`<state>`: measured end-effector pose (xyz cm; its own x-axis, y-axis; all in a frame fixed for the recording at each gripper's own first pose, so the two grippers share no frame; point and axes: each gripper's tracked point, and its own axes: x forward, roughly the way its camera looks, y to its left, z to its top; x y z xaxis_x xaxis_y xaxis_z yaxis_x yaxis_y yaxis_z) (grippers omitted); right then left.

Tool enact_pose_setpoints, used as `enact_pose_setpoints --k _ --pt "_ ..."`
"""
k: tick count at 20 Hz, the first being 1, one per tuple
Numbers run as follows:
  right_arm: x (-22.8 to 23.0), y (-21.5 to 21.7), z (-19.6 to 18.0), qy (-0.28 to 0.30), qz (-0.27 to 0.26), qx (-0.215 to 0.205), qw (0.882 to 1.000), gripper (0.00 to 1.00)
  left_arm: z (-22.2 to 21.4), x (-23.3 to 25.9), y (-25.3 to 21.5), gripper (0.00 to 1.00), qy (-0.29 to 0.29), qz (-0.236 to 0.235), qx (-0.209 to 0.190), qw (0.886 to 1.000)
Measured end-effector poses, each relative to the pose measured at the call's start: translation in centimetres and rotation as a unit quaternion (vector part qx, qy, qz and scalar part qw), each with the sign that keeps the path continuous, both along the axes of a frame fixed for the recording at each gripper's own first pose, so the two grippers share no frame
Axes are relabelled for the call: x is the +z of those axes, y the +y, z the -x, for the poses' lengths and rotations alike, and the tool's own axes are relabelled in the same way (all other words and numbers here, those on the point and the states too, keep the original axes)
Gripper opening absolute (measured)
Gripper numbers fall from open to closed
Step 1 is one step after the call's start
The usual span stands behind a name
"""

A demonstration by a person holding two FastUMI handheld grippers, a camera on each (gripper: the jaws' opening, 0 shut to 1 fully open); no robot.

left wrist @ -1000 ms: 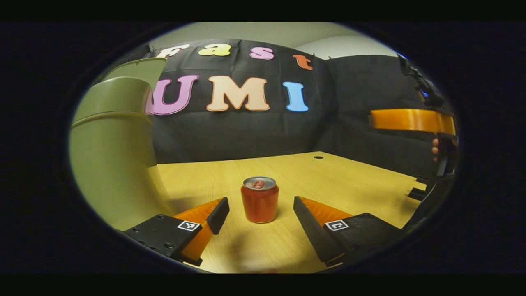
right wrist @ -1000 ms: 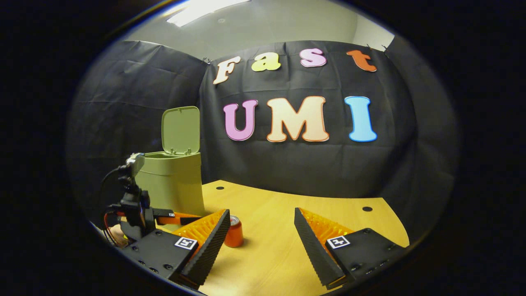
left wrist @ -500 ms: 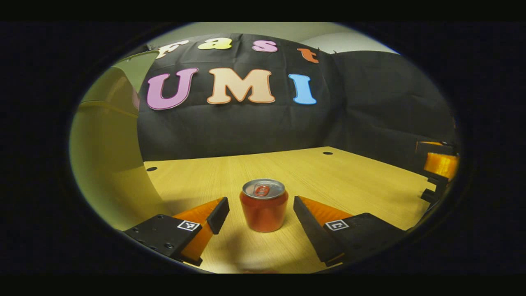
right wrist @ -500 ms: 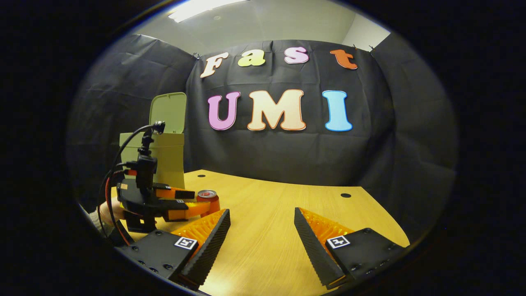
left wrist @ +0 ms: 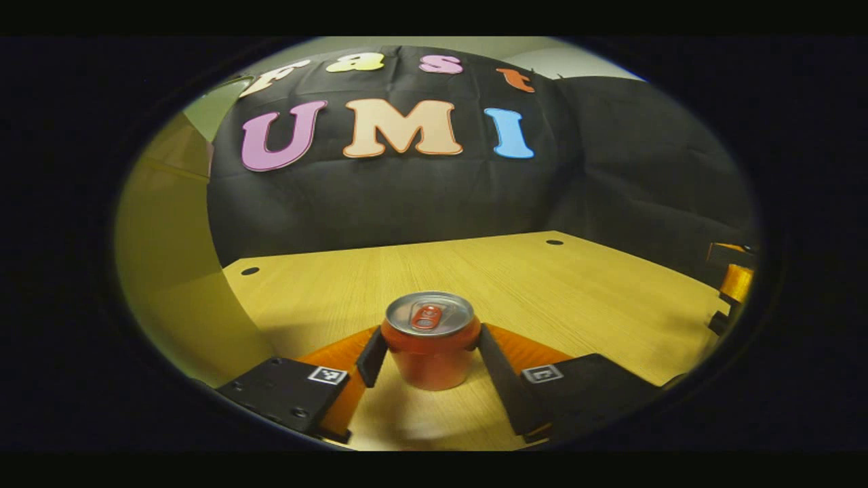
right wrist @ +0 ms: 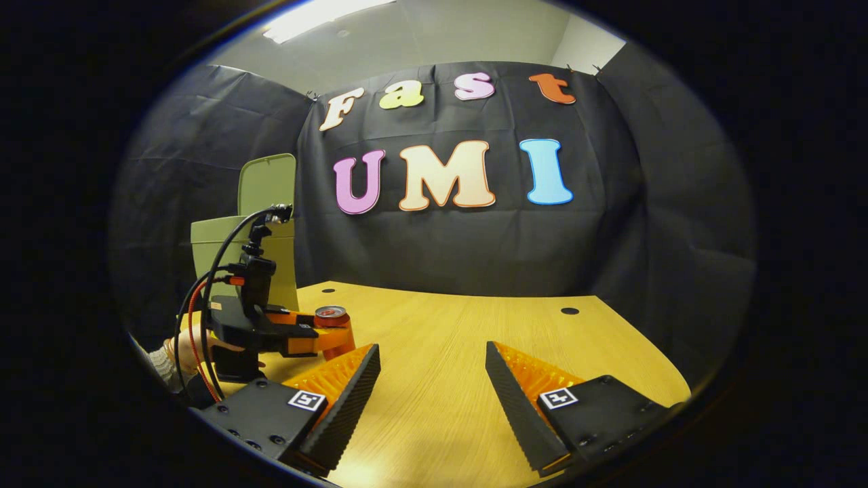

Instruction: Press the lid of the desktop garbage bin to open it, pick up the crumpled paper on the desktop and throw it into the bin, then pick up the pop can on the desktop and drop it into the bin, and finally close the garbage bin lid.

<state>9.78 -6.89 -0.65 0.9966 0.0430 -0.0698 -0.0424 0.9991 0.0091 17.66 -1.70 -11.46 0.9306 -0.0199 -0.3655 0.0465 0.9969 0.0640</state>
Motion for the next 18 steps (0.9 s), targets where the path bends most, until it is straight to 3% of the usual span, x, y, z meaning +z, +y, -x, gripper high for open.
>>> enact_pose_setpoints --k 6,11,18 --pt "0.1 -0.9 0.2 0.003 0.002 -0.013 1.0 0.98 0.4 4.4 -0.4 0.77 -0.03 -0.01 -0.008 0.999" --pt "0.3 0.0 0.3 0.002 0.0 -0.006 1.0 0.98 1.0 13.5 -1.1 0.77 -0.106 -0.025 -0.017 0.994" --pt "0.2 2.2 -1.0 0.014 0.014 0.008 1.0 0.98 0.4 26.2 -1.2 0.76 -0.194 -0.011 -0.024 0.981"
